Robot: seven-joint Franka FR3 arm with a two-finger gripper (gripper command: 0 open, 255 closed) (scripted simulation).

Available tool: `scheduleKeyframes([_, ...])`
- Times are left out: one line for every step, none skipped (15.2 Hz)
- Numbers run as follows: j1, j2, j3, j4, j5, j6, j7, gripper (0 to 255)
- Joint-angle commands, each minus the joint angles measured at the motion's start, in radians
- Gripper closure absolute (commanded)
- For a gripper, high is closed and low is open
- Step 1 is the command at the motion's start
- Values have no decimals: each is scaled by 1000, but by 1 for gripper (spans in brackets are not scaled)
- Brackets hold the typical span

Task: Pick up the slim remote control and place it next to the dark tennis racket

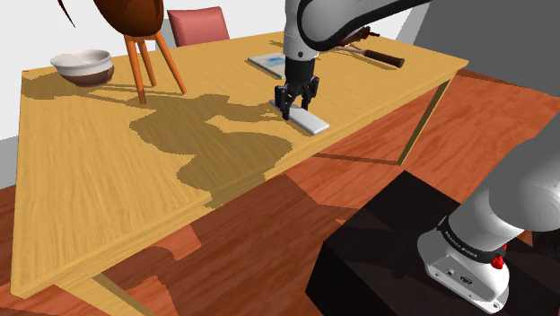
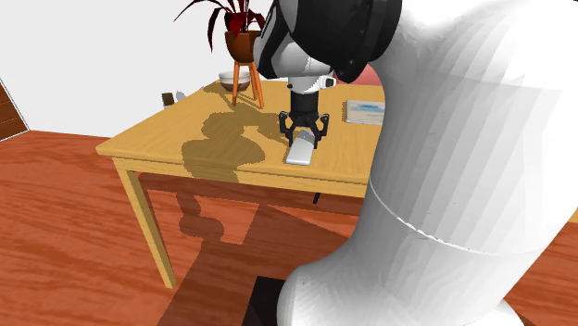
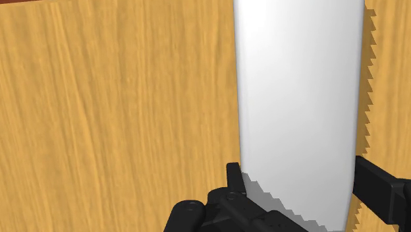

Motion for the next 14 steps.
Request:
scheduleKeyframes([0, 0, 0, 0, 0, 0, 0, 255])
scheduleKeyframes([0, 0, 0, 0, 0, 0, 0, 255])
scheduleKeyframes([0, 0, 0, 0, 0, 0, 0, 255])
scheduleKeyframes([0, -4, 0, 9, 1, -13, -1, 255])
scheduleKeyframes([0, -8, -1, 18, 2, -26, -2, 255])
scheduleKeyframes([0, -12, -1, 28, 3, -39, -3, 255])
scheduleKeyframes([-1, -15, -1, 38, 4, -52, -4, 255])
scheduleKeyframes([-1, -19, -2, 48, 5, -66, -4, 255])
scheduleKeyframes([-1, -22, -2, 58, 6, -79, -5, 255])
scheduleKeyframes([-1, -25, -2, 68, 7, -92, -6, 255])
scheduleKeyframes([-1, -27, -2, 79, 8, -105, -6, 255])
scheduleKeyframes([-1, -30, -3, 90, 8, -118, -7, 255])
scheduleKeyframes([-2, -32, -3, 101, 9, -132, -7, 255])
scheduleKeyframes([-2, -34, -3, 112, 9, -145, -8, 255])
